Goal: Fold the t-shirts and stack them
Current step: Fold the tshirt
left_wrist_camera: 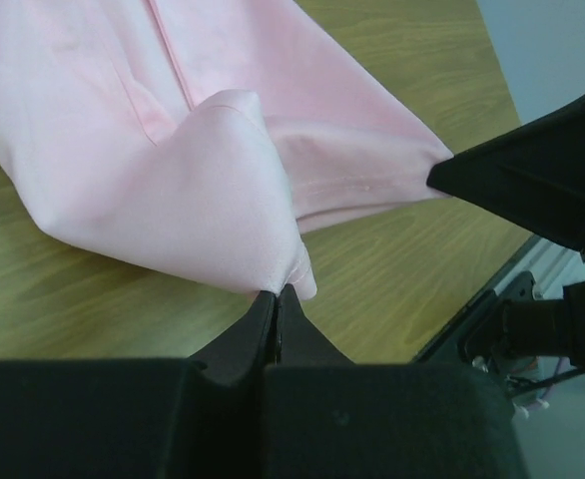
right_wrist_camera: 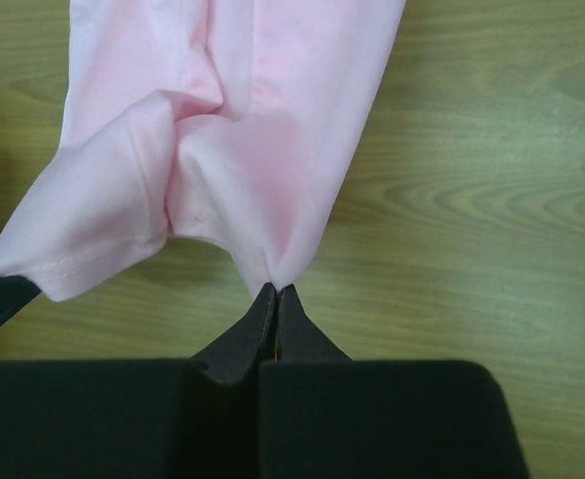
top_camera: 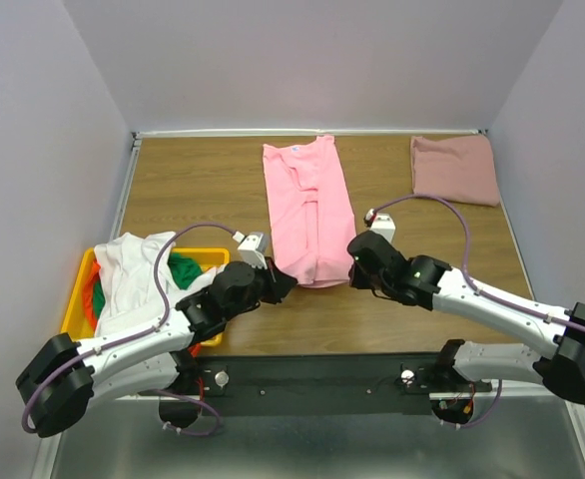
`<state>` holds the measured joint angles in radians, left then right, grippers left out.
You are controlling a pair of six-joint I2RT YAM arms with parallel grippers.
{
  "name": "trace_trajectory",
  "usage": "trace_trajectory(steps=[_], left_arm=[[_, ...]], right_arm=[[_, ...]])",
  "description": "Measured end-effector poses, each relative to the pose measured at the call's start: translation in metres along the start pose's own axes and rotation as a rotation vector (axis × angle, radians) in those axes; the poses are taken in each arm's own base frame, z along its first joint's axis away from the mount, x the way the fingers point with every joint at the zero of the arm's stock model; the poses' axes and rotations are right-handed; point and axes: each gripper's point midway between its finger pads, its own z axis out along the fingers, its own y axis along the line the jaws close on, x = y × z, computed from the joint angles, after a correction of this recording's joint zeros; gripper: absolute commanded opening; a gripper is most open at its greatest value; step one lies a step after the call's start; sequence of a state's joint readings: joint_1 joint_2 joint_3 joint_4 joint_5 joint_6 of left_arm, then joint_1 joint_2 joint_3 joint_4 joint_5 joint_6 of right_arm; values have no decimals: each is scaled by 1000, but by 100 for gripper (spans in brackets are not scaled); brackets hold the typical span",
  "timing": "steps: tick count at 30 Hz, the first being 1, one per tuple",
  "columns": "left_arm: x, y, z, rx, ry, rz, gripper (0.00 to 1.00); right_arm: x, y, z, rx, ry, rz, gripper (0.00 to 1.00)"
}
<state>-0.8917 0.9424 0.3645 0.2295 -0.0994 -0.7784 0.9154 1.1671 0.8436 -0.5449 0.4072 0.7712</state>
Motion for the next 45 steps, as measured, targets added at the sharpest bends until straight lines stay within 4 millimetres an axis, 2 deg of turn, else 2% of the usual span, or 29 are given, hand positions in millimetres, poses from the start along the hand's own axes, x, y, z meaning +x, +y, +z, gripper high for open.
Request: trace_trajectory(steps=[4, 8, 10, 16, 20, 23, 25, 30, 36, 42, 45], left_arm=[[11, -10, -9, 14, 26, -22, 0], [17, -18, -20, 22, 36, -54, 0], [17, -16, -25, 15, 22, -76, 0], [15, -3, -28, -29, -25, -96, 0], [19, 7, -17, -75, -18, -65, 0], [14, 13, -5, -116, -18, -25, 0], [1, 19, 0, -132, -49, -18, 0], [-52, 36, 5, -171, -188, -6, 0], [-93, 38, 8, -147, -271, 33, 0], [-113, 50, 23, -144, -270, 74, 0], [-120, 62, 33, -150, -260, 85, 0]], right_arm=[[18, 11, -14, -20, 23, -12, 0], [32, 11, -20, -1, 47, -12, 0], [37, 9, -22, 13, 53, -8, 0], [29, -2, -21, 81, 2, -11, 0], [7, 2, -8, 162, -55, -50, 0], [-9, -2, 3, 212, -81, -58, 0], [-26, -11, 10, 246, -107, -42, 0], [-64, -34, 19, 293, -162, -7, 0], [-107, -31, 26, 295, -220, -15, 0], [-137, -35, 47, 312, -233, -30, 0], [-147, -39, 65, 327, -219, -46, 0]])
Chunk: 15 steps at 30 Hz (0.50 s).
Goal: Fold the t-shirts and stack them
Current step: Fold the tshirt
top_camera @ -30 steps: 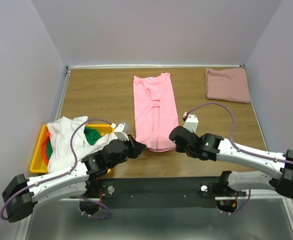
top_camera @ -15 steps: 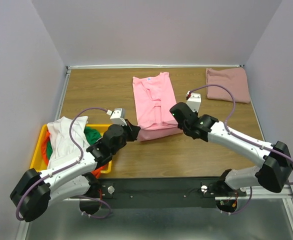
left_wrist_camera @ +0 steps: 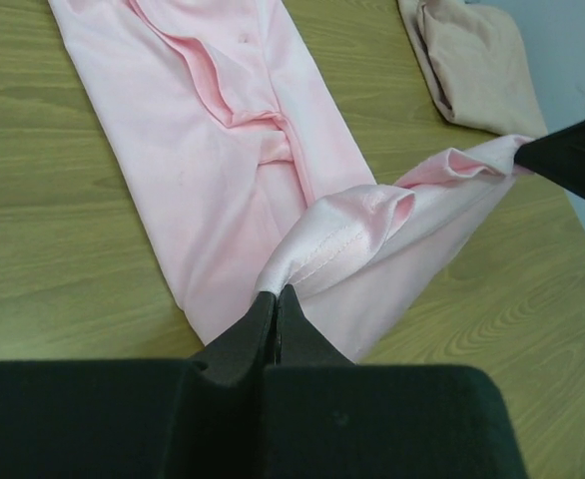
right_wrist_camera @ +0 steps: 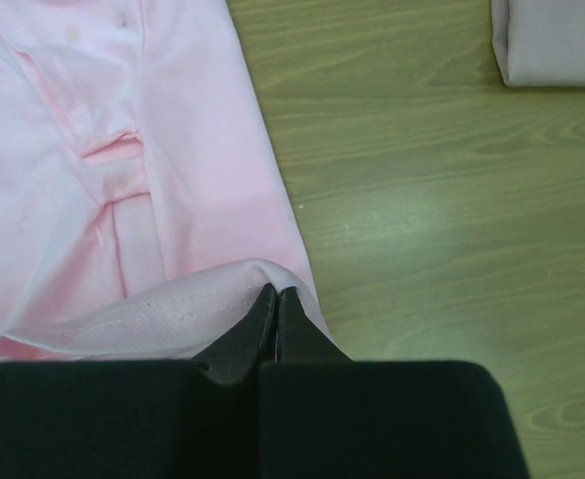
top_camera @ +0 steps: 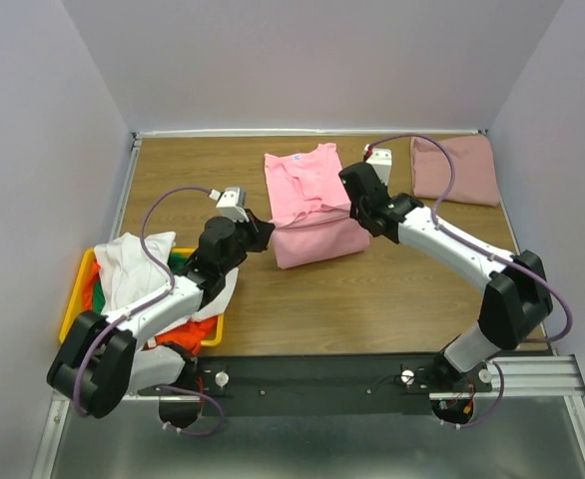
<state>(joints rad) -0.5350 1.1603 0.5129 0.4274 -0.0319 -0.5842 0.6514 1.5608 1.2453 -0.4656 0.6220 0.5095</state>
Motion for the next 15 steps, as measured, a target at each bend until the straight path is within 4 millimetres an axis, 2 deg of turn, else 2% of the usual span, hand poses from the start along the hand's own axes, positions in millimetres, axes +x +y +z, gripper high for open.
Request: trace_trajectory(steps=[6, 11, 15], left_arm=[[0, 19, 34, 7, 44, 16, 0], [18, 39, 65, 9, 123, 7, 0], [34, 55, 78, -8, 173, -11, 0]], right_arm=[[2, 6, 43, 18, 42, -44, 0], [17, 9, 81, 34, 100, -83, 0], [32, 12, 102, 38, 142, -108, 0]])
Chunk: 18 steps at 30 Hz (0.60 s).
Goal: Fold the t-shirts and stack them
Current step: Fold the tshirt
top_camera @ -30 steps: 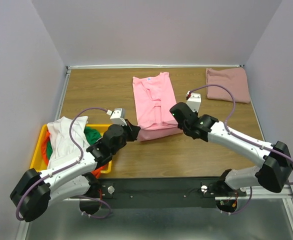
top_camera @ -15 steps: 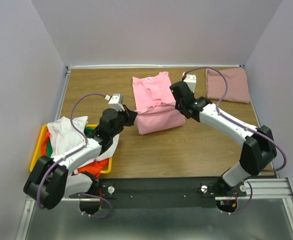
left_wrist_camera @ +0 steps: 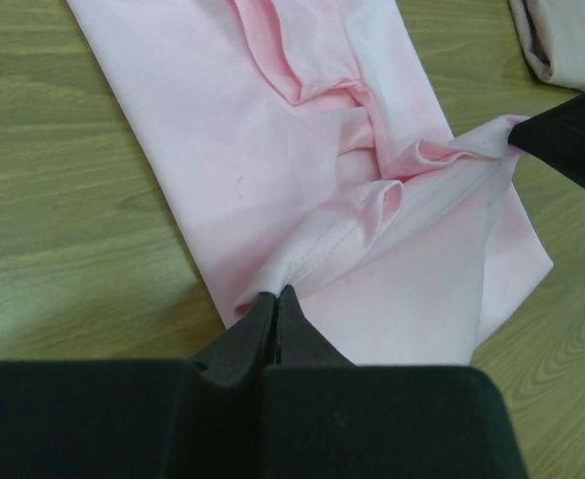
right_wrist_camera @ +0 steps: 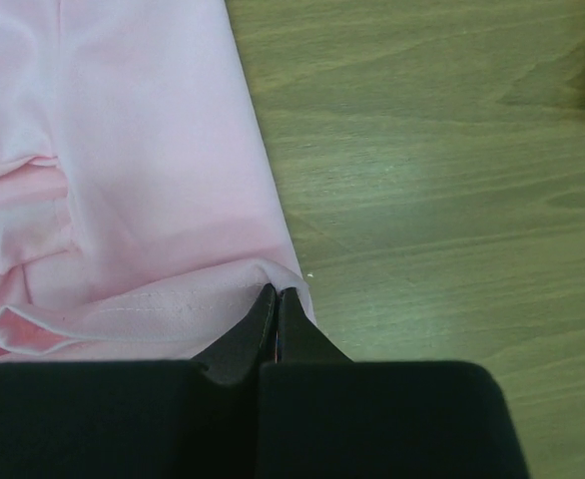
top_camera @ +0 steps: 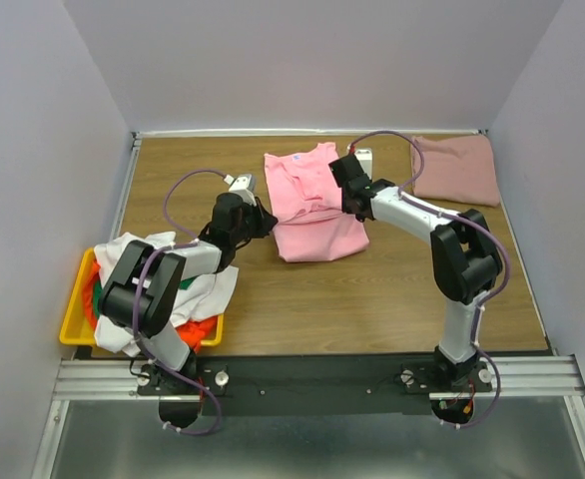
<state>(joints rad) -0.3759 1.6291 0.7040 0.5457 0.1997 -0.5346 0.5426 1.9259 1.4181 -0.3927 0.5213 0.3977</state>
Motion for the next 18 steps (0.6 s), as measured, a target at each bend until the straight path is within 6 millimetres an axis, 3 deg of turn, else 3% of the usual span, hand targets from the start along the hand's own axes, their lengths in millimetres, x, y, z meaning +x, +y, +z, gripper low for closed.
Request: trace_trajectory(steps=[6, 14, 15, 16, 17, 18], left_arm=[[4, 13, 11, -10, 21, -16, 0], [-9, 20, 27, 6, 5, -26, 0], [-11, 21, 31, 12, 6, -27, 0], [-13, 21, 36, 18, 6, -27, 8], [-14, 22, 40, 21, 7, -28, 36], [-14, 24, 43, 22, 11, -30, 47]], right_arm=[[8, 6, 18, -5, 34, -21, 0], [-11, 8, 28, -20, 11, -4, 0], [-13, 8, 30, -18, 10, -1, 5], [-15, 8, 33, -17, 9, 1, 13], [-16, 9, 36, -18, 10, 2, 28], [-16, 9, 39, -18, 11, -1, 58]])
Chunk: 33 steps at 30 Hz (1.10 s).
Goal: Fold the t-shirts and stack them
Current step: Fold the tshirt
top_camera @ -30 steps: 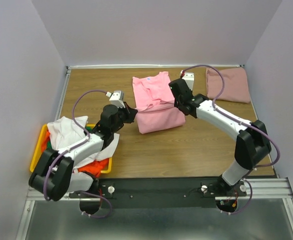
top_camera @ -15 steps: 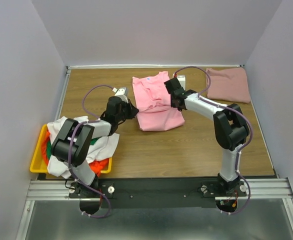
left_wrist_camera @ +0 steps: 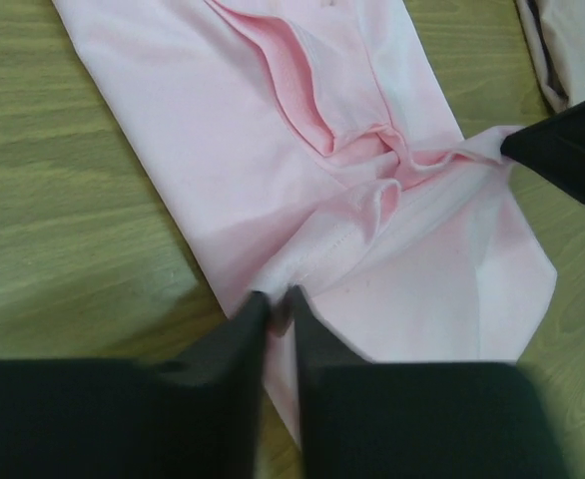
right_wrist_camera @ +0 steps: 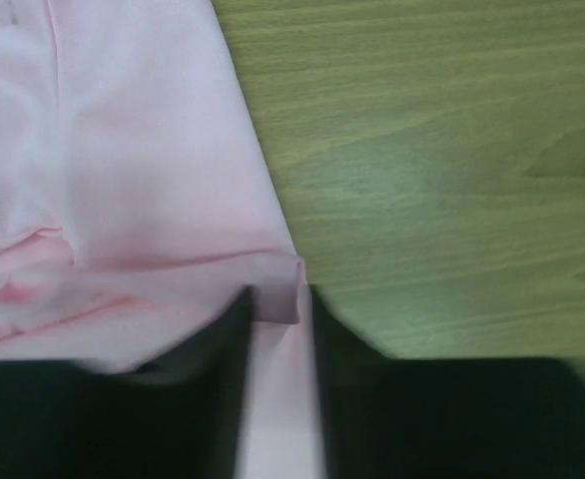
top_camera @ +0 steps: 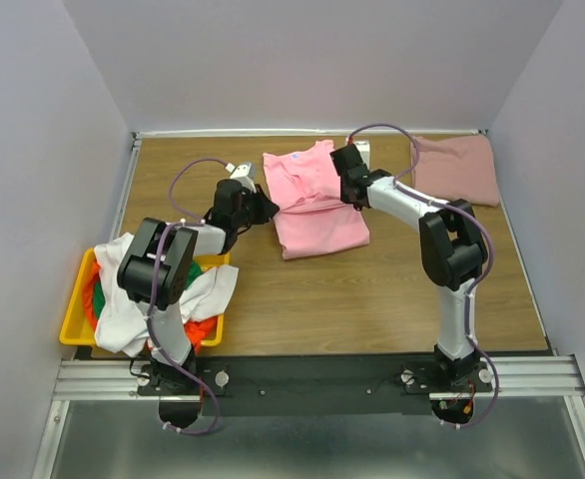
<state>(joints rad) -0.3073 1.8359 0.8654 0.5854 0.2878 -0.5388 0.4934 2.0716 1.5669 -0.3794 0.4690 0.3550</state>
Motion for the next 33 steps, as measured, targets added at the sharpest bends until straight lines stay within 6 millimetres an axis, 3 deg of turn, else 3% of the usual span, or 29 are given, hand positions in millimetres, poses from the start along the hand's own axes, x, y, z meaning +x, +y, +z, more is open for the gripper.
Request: trace_trajectory(steps=[2, 4, 9, 14, 15, 19, 24, 28, 33], left_arm=[[-1, 4, 6, -1, 6, -4, 65], [-2, 7, 7, -7, 9, -1, 76], [-17, -2, -4, -1, -15, 15, 76], [-27, -29, -32, 34, -71, 47, 75], [-23, -32, -35, 40, -69, 50, 74], [26, -36, -45, 37, 20, 49, 70], [83, -34, -58, 19, 140, 36, 66], [95, -31, -62, 6, 158, 24, 64], [98, -31, -62, -3, 156, 15, 59]], right_arm=[[1, 0, 7, -4, 10, -6, 80], [2, -1, 8, -4, 14, -16, 85], [-6, -3, 0, -17, -2, -9, 88], [-22, -11, -39, -72, -50, 25, 87], [-22, -13, -45, -83, -55, 33, 85], [-12, -16, -63, -128, -56, 53, 82], [43, -25, -58, -126, 52, 39, 74], [75, -30, -53, -117, 117, 31, 70], [88, -30, -51, -120, 136, 45, 65]])
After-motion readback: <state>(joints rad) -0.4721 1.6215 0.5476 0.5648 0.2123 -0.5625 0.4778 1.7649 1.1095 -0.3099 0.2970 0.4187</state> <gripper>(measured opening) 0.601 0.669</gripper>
